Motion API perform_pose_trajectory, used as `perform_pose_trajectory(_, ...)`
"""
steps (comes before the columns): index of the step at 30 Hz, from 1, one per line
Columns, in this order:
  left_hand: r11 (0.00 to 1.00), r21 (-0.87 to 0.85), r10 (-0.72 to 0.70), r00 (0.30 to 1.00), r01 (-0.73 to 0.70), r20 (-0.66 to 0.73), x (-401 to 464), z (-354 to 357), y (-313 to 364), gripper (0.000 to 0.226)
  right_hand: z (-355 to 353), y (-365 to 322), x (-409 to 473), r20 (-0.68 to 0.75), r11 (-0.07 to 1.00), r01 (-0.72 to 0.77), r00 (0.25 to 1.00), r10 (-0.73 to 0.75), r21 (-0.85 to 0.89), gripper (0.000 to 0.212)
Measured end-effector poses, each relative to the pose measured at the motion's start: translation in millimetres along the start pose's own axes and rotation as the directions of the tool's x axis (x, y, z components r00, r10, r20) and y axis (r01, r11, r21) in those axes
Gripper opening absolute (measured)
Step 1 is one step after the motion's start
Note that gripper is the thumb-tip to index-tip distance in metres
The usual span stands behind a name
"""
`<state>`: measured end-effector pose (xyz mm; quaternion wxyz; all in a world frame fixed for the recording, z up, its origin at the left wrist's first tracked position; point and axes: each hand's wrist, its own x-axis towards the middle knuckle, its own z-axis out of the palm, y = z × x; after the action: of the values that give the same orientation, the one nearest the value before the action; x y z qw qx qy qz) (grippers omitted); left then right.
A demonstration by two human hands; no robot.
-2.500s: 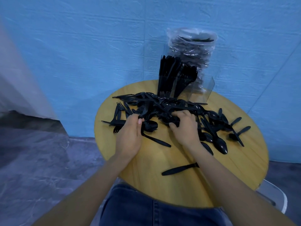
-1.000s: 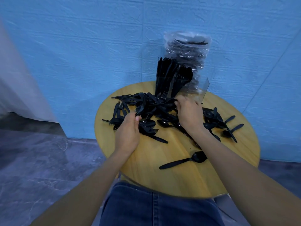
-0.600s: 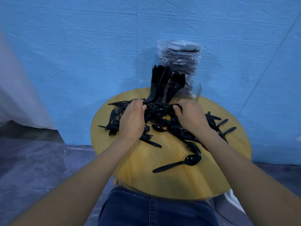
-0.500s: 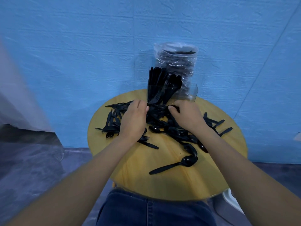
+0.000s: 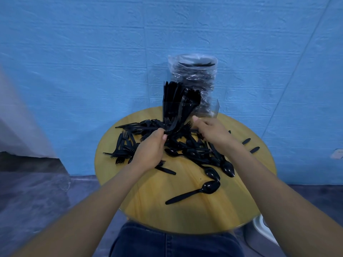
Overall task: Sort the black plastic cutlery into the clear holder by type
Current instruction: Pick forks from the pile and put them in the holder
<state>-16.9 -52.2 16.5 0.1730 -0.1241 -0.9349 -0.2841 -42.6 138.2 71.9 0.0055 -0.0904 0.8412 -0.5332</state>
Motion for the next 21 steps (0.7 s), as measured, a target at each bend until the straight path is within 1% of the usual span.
perform_pose_trajectory(2,0.987,-0.155,-0.036,0.999,0.042,0.04,-1,-3,4,0.026,3,0,2,0.014,0.967,-0.091,0.996,0.091,0.24,0.039)
perform_pose_trajectory(4,0.966,-0.253,-0.031,0.996,0.051,0.081,-1,-5,11,0.032,11,-1,2,0.035,0.855,-0.157,0.986,0.161,0.495,0.036)
perform_pose_trajectory(6,0.951,-0.307,-0.006,0.992,0.044,0.123,-1,-3,19,0.03,25,-4,0,0.033,0.727,-0.154,0.984,0.178,0.669,0.036)
perform_pose_trajectory(8,0.948,-0.316,0.012,0.99,0.034,0.14,0,1,25,0.025,37,-11,-2,0.0,0.606,-0.108,0.985,0.175,0.788,0.036)
perform_pose_trajectory(10,0.96,-0.279,0.01,0.993,0.022,0.113,1,3,28,0.022,43,-15,-2,-0.013,0.454,-0.074,0.983,0.185,0.888,0.037)
perform_pose_trajectory(12,0.974,-0.227,0.005,0.997,0.013,0.077,3,5,29,0.022,47,-16,1,0.022,0.314,-0.09,0.976,0.215,0.945,0.037)
perform_pose_trajectory(14,0.98,-0.196,-0.005,0.997,0.019,0.074,5,6,31,0.021,50,-16,1,0.051,0.217,-0.106,0.969,0.243,0.97,0.037)
perform_pose_trajectory(16,0.982,-0.184,-0.013,0.993,0.035,0.115,5,9,33,0.019,53,-14,2,0.063,0.189,-0.116,0.962,0.266,0.975,0.04)
perform_pose_trajectory(18,0.976,-0.212,-0.022,0.986,0.058,0.168,4,10,34,0.018,55,-10,3,0.043,0.214,-0.099,0.967,0.251,0.972,0.045)
perform_pose_trajectory(20,0.958,-0.268,-0.041,0.976,0.099,0.215,3,11,35,0.02,55,-5,3,0.024,0.238,-0.073,0.979,0.203,0.969,0.05)
perform_pose_trajectory(21,0.951,-0.284,-0.051,0.97,0.119,0.237,2,11,36,0.021,54,-3,2,0.01,0.266,-0.058,0.984,0.179,0.962,0.051)
